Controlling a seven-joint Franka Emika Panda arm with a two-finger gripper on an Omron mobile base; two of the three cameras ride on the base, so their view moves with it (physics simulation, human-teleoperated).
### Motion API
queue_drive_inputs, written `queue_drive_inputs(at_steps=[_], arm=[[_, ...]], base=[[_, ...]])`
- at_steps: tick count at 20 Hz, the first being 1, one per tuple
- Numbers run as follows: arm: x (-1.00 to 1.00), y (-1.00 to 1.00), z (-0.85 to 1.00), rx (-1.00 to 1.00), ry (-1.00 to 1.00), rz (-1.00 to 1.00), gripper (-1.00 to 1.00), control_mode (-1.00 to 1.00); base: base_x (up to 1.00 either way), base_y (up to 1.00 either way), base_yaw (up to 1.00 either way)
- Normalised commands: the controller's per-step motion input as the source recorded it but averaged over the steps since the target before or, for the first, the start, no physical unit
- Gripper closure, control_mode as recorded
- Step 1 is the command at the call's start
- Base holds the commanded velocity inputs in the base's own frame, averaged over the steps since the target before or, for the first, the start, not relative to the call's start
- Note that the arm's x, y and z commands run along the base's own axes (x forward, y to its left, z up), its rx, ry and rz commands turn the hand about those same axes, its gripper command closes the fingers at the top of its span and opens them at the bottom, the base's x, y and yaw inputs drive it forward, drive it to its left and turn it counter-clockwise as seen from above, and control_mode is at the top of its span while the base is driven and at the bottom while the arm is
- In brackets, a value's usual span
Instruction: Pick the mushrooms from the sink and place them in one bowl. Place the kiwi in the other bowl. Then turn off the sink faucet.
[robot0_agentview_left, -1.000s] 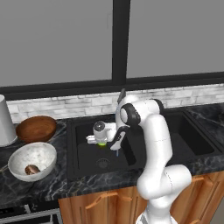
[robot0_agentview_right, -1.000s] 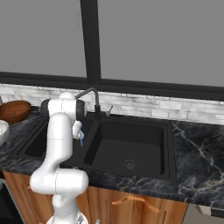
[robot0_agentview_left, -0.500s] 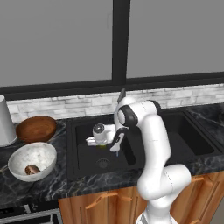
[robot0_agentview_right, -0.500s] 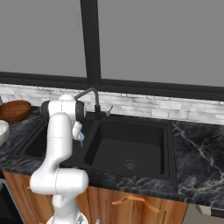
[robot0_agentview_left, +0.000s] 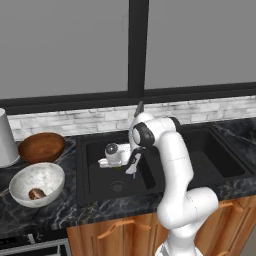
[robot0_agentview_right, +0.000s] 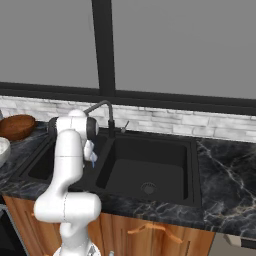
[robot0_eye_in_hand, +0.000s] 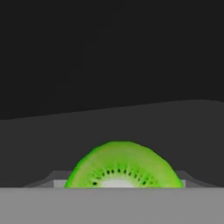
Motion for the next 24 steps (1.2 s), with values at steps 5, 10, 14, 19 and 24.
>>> queue_drive_inputs(at_steps=[5,10,14,19,24], arm=[[0.08,0.02,-0.09,0.0,-0.11,0.02,1.0,-1.0],[-0.36,0.19,0.24,0.0,-0.12,0.01,1.0,-1.0],[-0.54,0.04,0.63,0.05,-0.02,0.0,1.0,-1.0],[-0.47,0.0,0.73,0.08,0.0,0.0,1.0,-1.0],[-0.38,0.04,0.89,0.08,0.0,0.0,1.0,-1.0]], base=[[0.0,0.0,0.0],[0.0,0.0,0.0],[0.0,0.0,0.0],[0.0,0.0,0.0],[0.0,0.0,0.0]])
